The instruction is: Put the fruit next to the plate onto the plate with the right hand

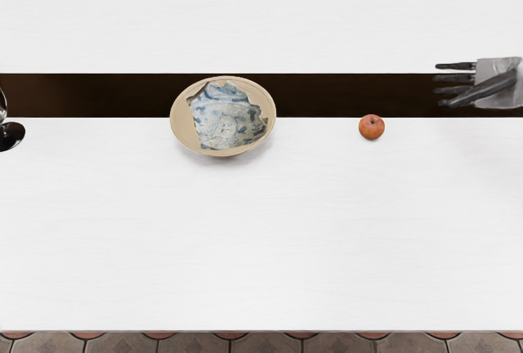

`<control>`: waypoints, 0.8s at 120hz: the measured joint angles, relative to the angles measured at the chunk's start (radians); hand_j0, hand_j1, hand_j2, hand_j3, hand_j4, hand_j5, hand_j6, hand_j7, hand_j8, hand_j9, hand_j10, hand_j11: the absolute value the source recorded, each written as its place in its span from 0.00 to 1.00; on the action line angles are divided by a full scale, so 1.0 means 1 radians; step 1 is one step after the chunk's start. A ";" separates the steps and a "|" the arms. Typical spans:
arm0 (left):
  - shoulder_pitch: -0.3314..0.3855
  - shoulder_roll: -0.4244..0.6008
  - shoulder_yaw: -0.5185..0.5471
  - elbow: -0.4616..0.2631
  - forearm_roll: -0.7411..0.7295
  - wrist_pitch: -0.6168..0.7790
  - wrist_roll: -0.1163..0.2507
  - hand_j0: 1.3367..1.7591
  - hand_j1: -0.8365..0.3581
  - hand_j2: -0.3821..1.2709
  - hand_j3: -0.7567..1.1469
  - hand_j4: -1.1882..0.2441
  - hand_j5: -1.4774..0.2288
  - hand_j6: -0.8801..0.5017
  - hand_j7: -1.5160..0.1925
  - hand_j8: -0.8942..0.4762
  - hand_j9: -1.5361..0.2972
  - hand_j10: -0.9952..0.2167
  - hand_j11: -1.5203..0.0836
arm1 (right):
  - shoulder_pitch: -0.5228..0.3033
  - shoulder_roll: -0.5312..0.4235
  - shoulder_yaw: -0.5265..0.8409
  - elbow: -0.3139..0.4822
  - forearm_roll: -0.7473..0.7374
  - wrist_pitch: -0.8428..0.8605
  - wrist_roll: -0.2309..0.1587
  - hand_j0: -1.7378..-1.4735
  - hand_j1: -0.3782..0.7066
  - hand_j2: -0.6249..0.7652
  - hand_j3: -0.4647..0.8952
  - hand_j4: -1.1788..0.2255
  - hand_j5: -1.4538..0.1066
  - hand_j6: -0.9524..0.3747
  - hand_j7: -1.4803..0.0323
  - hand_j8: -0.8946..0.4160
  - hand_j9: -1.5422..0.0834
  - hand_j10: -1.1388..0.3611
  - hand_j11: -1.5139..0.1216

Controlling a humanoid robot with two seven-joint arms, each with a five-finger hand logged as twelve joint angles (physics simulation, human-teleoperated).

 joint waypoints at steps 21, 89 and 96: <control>0.000 0.000 0.000 0.000 0.000 0.000 0.000 0.76 0.99 0.23 0.40 0.83 0.87 0.64 0.89 0.65 0.84 0.82 0.95 | 0.021 0.009 -0.004 0.006 -0.044 0.000 0.000 0.30 0.03 0.45 0.34 0.84 0.93 0.72 0.98 0.68 0.95 0.76 0.93; -0.002 0.000 0.000 0.000 0.000 0.000 0.000 0.76 0.99 0.23 0.40 0.83 0.87 0.64 0.89 0.65 0.84 0.82 0.95 | 0.317 0.219 -0.424 0.421 -0.863 -0.454 0.000 0.30 0.03 0.45 0.34 0.84 0.93 0.72 0.98 0.68 0.95 0.76 0.93; -0.002 0.000 0.000 0.000 0.000 0.000 0.000 0.76 0.99 0.23 0.40 0.83 0.87 0.64 0.89 0.65 0.84 0.82 0.95 | 0.300 0.221 -0.443 0.434 -0.891 -0.502 0.000 0.30 0.03 0.45 0.34 0.84 0.93 0.72 0.98 0.68 0.95 0.76 0.93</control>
